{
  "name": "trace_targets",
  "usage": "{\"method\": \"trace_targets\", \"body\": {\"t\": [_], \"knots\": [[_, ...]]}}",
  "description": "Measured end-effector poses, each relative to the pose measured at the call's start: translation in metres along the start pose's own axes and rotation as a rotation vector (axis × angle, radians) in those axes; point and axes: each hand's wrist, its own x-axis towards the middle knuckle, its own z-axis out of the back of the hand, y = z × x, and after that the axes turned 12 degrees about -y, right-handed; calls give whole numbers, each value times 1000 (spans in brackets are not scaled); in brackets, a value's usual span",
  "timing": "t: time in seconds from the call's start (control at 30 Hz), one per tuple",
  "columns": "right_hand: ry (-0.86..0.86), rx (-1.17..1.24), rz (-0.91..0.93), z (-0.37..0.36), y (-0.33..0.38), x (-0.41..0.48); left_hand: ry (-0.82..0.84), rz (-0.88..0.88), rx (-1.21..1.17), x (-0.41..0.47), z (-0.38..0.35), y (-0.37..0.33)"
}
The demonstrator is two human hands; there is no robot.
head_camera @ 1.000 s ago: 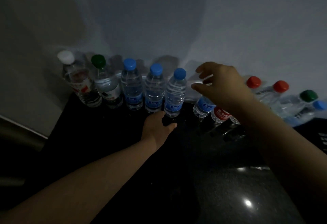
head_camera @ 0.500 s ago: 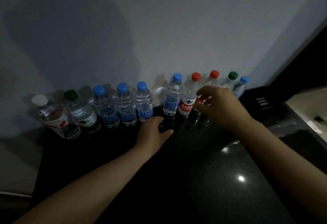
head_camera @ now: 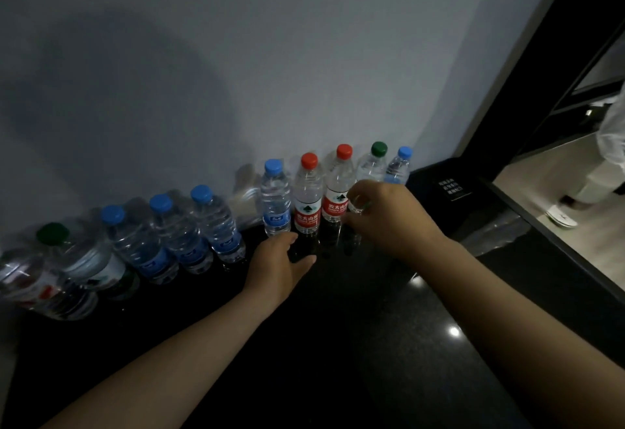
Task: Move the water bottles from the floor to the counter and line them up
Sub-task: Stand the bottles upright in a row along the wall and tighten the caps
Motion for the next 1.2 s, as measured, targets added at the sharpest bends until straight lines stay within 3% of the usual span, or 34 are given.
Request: {"method": "trace_targets", "body": {"t": [0.37,0.67,1.03,1.2], "knots": [[131,32,166,-7,-51,59,-89,125,26,10,-43,-29],[229,83,279,-44,-19,97,-235,241,17,32,-43,5],[210,28,367,-88,31,147,-309,375,-212,71,-58,43],[207,8,372,-103,34,154,-331,322,-201,79,-68,53]]}}
